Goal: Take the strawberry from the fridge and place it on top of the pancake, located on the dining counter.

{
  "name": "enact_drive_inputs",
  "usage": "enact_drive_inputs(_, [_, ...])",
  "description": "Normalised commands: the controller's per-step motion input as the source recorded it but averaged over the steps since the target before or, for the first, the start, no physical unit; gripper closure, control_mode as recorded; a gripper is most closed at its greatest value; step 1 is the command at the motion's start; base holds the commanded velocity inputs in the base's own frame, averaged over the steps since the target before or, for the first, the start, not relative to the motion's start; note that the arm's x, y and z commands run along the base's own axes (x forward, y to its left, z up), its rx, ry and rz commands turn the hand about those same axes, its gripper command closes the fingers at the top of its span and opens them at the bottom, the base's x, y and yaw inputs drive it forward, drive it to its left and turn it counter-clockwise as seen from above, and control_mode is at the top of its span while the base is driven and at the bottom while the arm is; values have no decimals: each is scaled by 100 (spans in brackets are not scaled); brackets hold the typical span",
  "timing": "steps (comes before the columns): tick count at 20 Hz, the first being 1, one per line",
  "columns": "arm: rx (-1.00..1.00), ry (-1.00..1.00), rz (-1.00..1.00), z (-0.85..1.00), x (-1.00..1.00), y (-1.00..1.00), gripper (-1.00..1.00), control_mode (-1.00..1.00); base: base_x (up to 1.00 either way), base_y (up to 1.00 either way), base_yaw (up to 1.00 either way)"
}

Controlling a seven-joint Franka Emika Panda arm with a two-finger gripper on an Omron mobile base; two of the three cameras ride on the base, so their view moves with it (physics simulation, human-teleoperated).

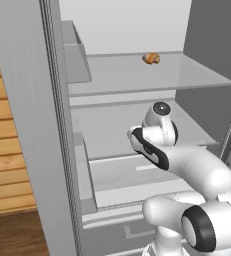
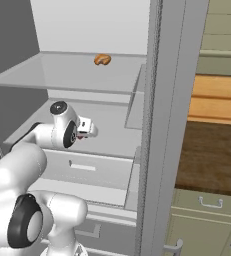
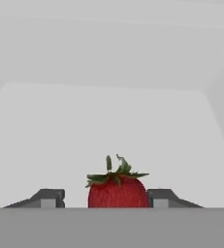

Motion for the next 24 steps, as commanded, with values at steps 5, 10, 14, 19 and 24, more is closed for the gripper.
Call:
enact_drive_inputs(5, [0,-3,0,-11,-6,-1,100,-100,0,0,0])
enact_drive_inputs(10, [0,-3,0,13,-89,0,100,-100,0,0,0])
enact_drive_inputs(14, [0,0,0,48,-100,-1,100,-100,0,0,0])
enact_drive_inputs(19, [0,0,0,42,-100,-5,100,-100,0,0,0])
enact_drive_inputs(24, [0,0,0,50,-98,-7,100,-100,0,0,0])
